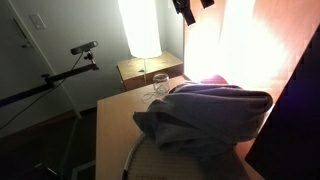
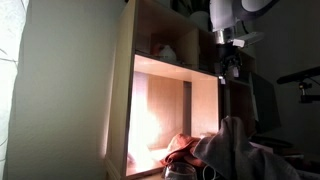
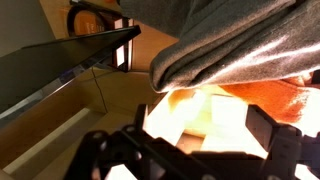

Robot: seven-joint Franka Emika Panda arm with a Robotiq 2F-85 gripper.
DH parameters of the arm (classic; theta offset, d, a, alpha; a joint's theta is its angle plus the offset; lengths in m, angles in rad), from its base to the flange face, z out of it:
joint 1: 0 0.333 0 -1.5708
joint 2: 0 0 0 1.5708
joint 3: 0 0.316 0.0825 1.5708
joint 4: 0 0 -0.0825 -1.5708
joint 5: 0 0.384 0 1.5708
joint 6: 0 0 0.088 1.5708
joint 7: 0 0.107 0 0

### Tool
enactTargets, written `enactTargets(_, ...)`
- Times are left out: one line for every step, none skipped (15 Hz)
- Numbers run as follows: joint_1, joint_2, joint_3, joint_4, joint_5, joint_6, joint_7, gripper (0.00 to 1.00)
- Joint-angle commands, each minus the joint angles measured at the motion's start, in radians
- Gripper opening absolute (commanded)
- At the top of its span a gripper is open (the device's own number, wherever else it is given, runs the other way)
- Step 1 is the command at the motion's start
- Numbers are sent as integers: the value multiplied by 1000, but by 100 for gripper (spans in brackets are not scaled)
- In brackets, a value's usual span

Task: Put the towel on the table

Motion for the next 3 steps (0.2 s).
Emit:
enactTargets(4,1,-5,4,3,-3,-3,100)
enactTargets(4,1,-5,4,3,-3,-3,100)
enactTargets(4,1,-5,4,3,-3,-3,100)
